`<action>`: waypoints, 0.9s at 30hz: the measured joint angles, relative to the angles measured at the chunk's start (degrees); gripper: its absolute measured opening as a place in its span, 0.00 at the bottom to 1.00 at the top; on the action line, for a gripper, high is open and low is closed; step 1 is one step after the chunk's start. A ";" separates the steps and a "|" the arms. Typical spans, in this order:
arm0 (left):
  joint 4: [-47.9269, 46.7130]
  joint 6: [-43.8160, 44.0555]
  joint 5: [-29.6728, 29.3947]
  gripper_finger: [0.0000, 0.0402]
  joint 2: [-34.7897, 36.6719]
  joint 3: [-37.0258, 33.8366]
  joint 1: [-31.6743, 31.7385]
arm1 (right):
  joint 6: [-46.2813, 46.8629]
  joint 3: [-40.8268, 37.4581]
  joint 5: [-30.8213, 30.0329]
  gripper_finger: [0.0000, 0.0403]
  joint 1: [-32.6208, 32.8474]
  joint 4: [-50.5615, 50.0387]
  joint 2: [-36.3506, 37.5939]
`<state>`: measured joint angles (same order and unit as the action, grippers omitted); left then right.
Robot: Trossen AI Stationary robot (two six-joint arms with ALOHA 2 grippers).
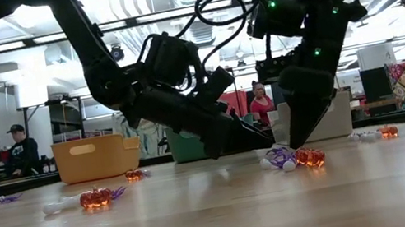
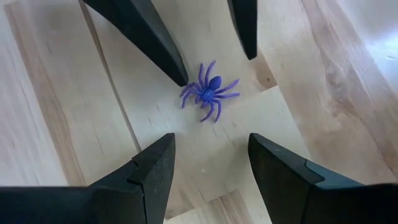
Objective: Sort Halloween decoration
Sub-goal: Put the small violet spider toy into the green bin
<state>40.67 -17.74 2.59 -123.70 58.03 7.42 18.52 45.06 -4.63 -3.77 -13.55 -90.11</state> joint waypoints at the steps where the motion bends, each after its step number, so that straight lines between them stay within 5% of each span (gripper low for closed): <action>1: 0.00 0.00 0.00 0.35 0.00 -0.01 0.09 | 0.00 0.00 0.01 0.49 0.00 0.35 0.00; 20: -0.98 0.72 2.70 0.33 -0.04 -0.09 0.31 | -0.04 0.00 0.05 0.49 0.00 1.02 0.00; 27: 6.14 4.11 2.99 0.33 -5.93 1.02 0.35 | 0.30 -0.12 0.07 0.49 -0.02 1.54 0.00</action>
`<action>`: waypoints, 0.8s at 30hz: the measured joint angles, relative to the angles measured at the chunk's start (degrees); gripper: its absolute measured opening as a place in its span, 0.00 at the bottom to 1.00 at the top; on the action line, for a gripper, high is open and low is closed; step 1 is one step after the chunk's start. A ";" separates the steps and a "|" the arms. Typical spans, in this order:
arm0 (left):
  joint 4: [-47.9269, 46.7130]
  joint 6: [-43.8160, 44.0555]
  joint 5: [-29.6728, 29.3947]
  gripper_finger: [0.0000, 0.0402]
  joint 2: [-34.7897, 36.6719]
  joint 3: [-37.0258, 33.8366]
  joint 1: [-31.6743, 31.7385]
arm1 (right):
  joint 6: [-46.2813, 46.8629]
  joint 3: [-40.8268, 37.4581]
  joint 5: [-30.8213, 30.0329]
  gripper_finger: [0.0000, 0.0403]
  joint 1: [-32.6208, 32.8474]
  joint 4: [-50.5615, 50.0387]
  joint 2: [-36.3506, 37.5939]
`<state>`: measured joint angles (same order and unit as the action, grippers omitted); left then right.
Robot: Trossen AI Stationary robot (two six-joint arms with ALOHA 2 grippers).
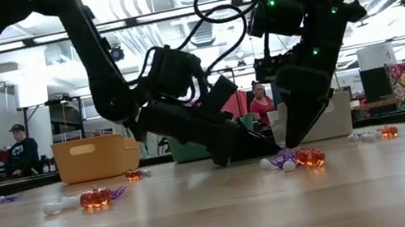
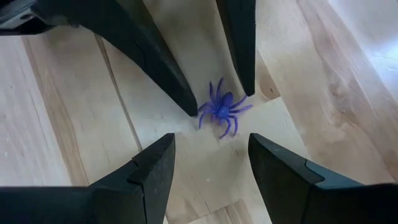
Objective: Sort Halloween decoration
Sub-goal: Put the small violet spider toy into the green bin
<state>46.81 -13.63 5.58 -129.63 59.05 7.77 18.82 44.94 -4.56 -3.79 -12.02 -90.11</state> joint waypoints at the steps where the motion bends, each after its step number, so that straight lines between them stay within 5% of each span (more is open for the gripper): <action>1: 0.13 0.52 -0.01 0.33 -0.31 0.00 0.00 | 0.17 -0.02 0.00 0.49 0.02 0.00 0.00; 12: -0.40 1.45 -0.20 0.28 -0.52 -0.57 0.00 | 0.05 -0.08 0.00 0.49 0.00 0.40 0.00; 24: 0.00 1.27 0.07 0.01 -0.56 -0.68 -0.15 | -0.89 -0.08 0.01 0.49 0.02 0.38 0.00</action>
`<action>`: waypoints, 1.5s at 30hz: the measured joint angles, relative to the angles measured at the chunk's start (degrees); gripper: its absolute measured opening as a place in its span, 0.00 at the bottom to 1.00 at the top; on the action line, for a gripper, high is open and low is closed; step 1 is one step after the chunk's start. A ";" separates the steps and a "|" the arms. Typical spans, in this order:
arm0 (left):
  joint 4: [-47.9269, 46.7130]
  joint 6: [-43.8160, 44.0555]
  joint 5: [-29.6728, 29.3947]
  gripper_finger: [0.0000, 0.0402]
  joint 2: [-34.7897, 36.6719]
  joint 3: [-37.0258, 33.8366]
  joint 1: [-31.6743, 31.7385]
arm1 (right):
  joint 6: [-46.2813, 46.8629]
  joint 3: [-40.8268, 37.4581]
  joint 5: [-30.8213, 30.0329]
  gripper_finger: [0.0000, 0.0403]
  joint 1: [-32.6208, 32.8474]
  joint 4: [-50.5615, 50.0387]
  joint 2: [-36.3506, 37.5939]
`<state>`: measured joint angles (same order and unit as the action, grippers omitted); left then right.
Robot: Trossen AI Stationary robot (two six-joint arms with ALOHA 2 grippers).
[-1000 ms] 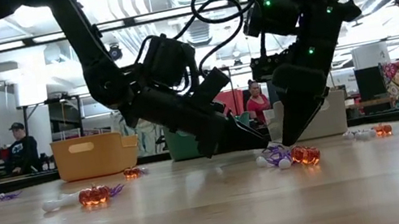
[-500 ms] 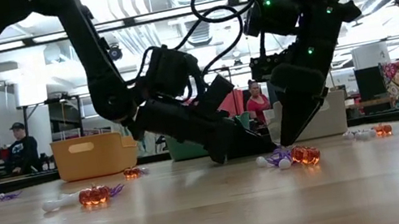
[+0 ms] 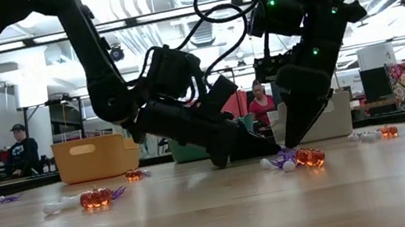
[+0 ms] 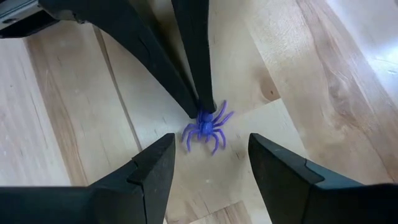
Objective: Sort Halloween decoration
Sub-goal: Put the small violet spider toy into the green bin
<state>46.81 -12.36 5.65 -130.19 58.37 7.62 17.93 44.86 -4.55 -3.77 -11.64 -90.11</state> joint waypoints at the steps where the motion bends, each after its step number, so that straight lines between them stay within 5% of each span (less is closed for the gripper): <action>1: 0.25 0.01 -0.01 0.01 0.00 0.00 0.00 | -0.04 0.00 0.02 0.49 0.00 0.00 0.00; 21: -2.76 -0.22 -0.13 0.00 10.53 -4.86 0.07 | 0.03 0.00 0.50 0.49 0.15 -3.90 14.21; 29: -5.30 -4.20 -7.67 0.00 22.49 -9.41 1.67 | -0.47 0.00 0.50 0.49 0.28 -4.56 18.60; 37: -13.23 -7.93 9.81 0.00 27.04 -9.88 4.31 | -4.13 -0.54 0.28 0.49 0.81 -1.84 17.11; 45: -6.12 -0.24 10.38 0.00 19.33 -9.74 3.45 | -0.66 -4.52 -0.12 0.49 1.11 7.94 10.23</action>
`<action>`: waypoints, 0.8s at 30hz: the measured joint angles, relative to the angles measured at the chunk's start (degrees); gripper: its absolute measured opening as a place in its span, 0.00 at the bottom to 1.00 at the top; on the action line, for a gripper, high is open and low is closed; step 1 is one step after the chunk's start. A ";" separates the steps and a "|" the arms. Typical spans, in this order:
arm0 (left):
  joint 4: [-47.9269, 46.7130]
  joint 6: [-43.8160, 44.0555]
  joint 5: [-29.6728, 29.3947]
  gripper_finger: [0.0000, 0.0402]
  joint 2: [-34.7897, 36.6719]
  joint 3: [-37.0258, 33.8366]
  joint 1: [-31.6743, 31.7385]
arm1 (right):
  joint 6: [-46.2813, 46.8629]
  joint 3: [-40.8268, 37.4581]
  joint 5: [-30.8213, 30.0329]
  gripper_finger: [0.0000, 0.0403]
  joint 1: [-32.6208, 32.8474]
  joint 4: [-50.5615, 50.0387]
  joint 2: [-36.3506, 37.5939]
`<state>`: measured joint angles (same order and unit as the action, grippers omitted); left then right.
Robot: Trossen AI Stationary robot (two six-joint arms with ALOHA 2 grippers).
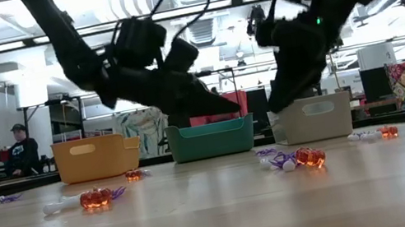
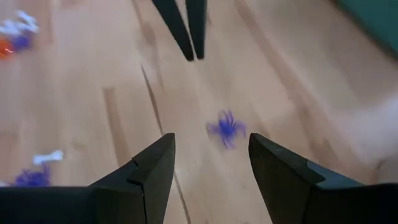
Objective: Sort Halloween decoration
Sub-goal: Put the small violet spider toy into the green bin
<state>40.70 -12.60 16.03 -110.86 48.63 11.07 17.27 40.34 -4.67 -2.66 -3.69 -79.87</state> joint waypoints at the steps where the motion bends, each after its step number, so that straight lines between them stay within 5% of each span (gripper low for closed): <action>1: 2.84 1.56 -0.04 0.00 -1.61 0.10 -0.02 | 1.78 0.00 0.16 0.49 0.01 -0.07 -0.88; 6: 12.05 6.03 -0.36 0.00 -9.32 0.70 0.07 | 11.37 -0.04 0.63 0.49 0.01 -0.43 -4.88; 13: 11.80 8.36 -0.61 0.00 -16.59 5.84 0.15 | 22.33 -0.02 0.16 0.49 -1.07 -0.20 -7.26; 24: 10.33 9.86 -0.02 0.00 -17.35 6.37 0.46 | 24.04 0.04 0.11 0.49 -3.98 1.44 -7.98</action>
<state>51.03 -2.74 16.01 -128.21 55.01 11.53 41.31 40.38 -4.56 -6.63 -2.25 -87.85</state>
